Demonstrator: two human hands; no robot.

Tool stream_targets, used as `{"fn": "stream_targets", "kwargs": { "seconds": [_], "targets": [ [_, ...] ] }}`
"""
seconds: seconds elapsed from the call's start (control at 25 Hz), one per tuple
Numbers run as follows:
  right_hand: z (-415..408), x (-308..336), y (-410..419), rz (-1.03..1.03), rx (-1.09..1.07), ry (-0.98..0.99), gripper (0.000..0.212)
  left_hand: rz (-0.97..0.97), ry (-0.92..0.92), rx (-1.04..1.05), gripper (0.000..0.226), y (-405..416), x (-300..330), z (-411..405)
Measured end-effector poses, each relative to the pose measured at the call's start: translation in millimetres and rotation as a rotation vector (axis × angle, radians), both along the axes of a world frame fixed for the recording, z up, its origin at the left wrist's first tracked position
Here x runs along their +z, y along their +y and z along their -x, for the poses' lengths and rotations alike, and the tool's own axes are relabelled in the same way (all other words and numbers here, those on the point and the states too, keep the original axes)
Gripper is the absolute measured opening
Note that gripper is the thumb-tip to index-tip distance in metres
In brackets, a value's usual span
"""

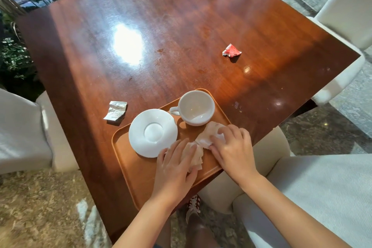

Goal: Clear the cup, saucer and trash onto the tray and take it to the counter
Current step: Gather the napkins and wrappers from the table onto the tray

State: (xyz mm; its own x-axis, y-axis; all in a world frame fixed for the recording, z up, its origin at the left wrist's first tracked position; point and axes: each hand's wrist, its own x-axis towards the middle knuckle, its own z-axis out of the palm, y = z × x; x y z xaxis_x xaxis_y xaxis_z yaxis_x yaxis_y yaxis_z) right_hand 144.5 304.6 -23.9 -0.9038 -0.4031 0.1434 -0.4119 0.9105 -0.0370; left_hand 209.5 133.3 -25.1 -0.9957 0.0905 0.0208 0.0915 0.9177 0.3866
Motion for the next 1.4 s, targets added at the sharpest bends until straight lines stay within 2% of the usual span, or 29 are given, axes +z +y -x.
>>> {"fn": "stream_targets", "kwargs": {
  "seconds": [0.16,0.4,0.56,0.72,0.84,0.96,1.08,1.16,1.28,1.4],
  "targets": [
    [-1,-2,3,0.038,0.047,-0.003,0.031,-0.027,0.016,-0.071,0.039,-6,-2,-6],
    [2,6,5,0.027,0.073,-0.015,0.028,0.027,-0.053,-0.134,0.044,-11,7,-5],
    [13,25,5,0.180,0.058,0.036,0.024,0.016,-0.055,-0.138,0.044,-18,32,7],
    [55,53,7,0.320,-0.043,0.139,0.018,-0.013,0.065,0.010,0.039,-46,44,33],
    [112,62,8,0.305,-0.108,0.156,0.023,0.089,0.181,0.034,0.039,-92,43,72],
    [172,53,7,0.195,-0.134,0.068,0.033,0.253,0.050,0.141,0.050,-127,36,110],
    [215,30,5,0.057,-0.140,-0.041,0.041,0.232,-0.197,0.384,0.051,-147,20,130],
    [231,14,4,0.024,-0.179,-0.102,0.045,0.213,-0.321,0.425,0.053,-159,10,132],
    [247,-3,4,0.058,-0.212,-0.147,0.049,0.111,-0.334,0.437,0.052,-171,4,127],
    [257,-10,6,0.103,-0.215,-0.141,0.039,0.093,-0.265,0.461,0.047,-176,0,124]
  ]
}}
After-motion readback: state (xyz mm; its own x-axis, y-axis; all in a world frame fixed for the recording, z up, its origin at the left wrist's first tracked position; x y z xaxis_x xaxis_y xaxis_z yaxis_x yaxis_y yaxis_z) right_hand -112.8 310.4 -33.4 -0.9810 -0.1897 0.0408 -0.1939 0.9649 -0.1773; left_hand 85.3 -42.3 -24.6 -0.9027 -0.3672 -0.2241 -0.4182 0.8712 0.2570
